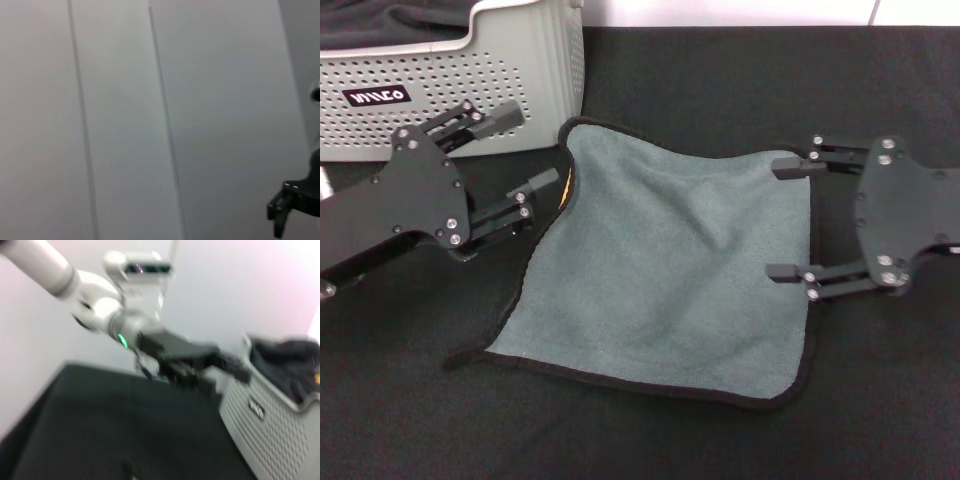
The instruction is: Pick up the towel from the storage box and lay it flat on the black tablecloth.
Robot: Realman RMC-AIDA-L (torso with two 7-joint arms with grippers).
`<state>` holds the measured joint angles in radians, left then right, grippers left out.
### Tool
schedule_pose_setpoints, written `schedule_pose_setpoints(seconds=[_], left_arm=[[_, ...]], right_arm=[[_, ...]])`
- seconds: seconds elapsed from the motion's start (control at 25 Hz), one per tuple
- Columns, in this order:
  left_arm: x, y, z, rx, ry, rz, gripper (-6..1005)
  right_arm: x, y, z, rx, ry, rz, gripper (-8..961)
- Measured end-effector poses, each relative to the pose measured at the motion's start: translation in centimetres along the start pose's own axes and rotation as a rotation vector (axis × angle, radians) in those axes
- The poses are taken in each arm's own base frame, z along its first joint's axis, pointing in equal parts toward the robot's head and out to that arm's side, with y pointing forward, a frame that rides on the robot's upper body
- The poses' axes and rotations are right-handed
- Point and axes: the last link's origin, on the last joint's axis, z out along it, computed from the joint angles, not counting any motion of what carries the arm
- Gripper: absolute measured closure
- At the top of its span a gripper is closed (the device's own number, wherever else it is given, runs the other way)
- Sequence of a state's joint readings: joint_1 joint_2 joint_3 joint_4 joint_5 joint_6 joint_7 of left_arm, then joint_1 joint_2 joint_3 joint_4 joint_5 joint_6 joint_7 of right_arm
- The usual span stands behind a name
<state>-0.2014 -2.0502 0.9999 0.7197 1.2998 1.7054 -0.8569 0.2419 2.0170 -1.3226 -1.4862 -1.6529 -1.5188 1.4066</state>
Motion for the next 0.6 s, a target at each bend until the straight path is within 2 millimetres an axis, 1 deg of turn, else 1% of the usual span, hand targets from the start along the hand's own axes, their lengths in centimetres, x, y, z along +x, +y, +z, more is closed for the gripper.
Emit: schedule_pose_setpoints(seconds=[0.24,0.32,0.4,0.44,0.6], left_arm=[[2.0,-0.1,1.1,-0.207,-0.02,-0.092,331],[2.7,0.0,1.4,-0.285,-0.027,-0.121,332],[3.1,-0.1,1.7,-0.347,-0.033,-0.142,332],[3.6,-0.1,1.9,-0.409,-0.042,-0.16,332],[4.2,0.0,2.2,-0.469,-0.035,-0.152,332]], right_arm=[[-0.8,0.7,-2.3,-0.073,-0.175,-0.008,93],[-1.0,0.8,-2.6,-0.107,-0.219,-0.014,93],[-1.2,0.6,-2.8,-0.134,-0.253,-0.024,94],[-1.3,0.4,-2.9,-0.139,-0.265,-0.027,94],[-1.6,-0.6,-2.8,-0.142,-0.324,-0.034,94]])
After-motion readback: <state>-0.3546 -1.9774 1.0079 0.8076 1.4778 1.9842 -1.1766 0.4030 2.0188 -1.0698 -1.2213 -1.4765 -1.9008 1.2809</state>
